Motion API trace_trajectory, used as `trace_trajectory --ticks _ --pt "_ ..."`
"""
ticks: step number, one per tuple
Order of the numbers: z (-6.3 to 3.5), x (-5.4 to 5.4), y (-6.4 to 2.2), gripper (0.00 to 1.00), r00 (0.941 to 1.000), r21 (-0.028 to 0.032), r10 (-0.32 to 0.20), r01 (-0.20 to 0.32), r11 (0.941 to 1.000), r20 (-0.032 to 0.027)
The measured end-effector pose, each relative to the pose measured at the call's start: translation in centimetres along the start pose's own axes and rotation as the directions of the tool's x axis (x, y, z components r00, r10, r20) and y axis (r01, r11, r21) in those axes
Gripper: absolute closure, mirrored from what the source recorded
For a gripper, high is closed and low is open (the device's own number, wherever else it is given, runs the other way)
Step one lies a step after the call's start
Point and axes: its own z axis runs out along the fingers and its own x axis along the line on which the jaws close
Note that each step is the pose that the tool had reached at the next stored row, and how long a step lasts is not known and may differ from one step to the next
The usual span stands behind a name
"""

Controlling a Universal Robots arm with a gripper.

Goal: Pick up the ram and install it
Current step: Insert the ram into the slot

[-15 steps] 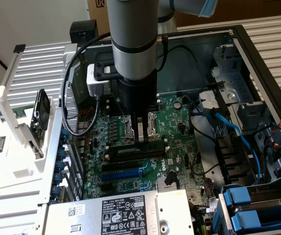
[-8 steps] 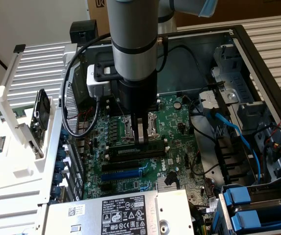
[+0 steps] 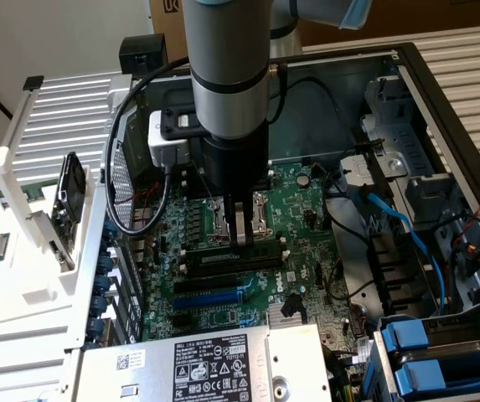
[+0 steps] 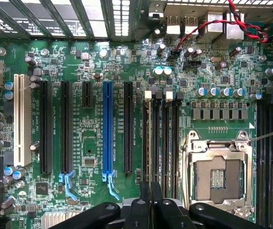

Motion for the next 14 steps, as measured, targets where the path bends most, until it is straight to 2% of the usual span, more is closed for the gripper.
trace_trajectory --ticks 14 --pt "0.00 0.18 -0.06 0.88 1.0000 -0.0001 0.000 0.000 1.0000 0.0007"
